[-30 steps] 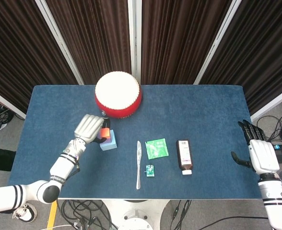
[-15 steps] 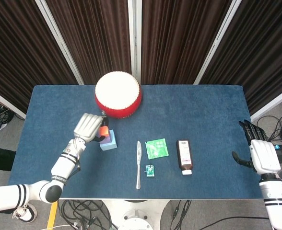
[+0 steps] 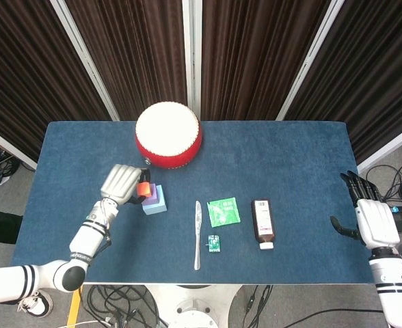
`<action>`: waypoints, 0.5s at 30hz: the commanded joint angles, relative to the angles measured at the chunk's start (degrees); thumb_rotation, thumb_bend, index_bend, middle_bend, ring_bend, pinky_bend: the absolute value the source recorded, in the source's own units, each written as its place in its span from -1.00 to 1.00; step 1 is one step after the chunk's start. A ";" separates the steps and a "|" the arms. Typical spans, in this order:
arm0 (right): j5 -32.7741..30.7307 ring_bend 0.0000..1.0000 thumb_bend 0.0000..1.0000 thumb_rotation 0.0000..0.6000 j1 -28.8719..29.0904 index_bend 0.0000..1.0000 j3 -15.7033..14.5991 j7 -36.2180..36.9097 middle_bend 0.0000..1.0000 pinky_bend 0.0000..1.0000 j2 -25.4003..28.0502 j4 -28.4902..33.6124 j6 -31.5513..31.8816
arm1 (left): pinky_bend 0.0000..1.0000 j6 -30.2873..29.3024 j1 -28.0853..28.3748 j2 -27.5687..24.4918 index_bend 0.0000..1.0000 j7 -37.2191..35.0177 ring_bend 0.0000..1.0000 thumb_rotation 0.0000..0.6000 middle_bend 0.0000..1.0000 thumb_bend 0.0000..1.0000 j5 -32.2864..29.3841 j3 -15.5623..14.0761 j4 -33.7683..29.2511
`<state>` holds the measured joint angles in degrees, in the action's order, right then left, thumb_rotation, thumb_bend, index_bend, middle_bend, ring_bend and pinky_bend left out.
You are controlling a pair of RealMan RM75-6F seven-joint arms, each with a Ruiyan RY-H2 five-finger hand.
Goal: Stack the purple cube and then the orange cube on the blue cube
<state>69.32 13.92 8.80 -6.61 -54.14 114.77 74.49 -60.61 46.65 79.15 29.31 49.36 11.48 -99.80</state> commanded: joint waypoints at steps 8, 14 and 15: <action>-0.06 -1.00 -0.56 1.00 0.01 -1.00 0.04 -0.10 -1.00 -1.00 0.03 0.14 0.04 | 0.27 0.05 0.28 0.27 0.09 -0.05 0.13 1.00 0.29 -0.47 -0.58 -0.24 0.39; -0.27 -1.00 -0.56 1.00 0.06 -1.00 0.12 -0.12 -1.00 -1.00 0.02 0.12 0.00 | 0.27 0.34 0.51 0.66 0.09 -0.46 0.13 1.00 0.29 -0.47 -0.73 -0.28 0.87; -0.32 -1.00 -0.56 1.00 0.07 -1.00 0.13 -0.11 -1.00 -1.00 0.02 0.09 -0.02 | 0.27 0.39 0.55 0.74 0.09 -0.50 0.13 1.00 0.29 -0.47 -0.74 -0.29 0.98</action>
<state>68.99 13.98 8.92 -6.72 -54.12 114.86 74.46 -60.24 47.18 79.88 28.82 48.63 11.19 -98.83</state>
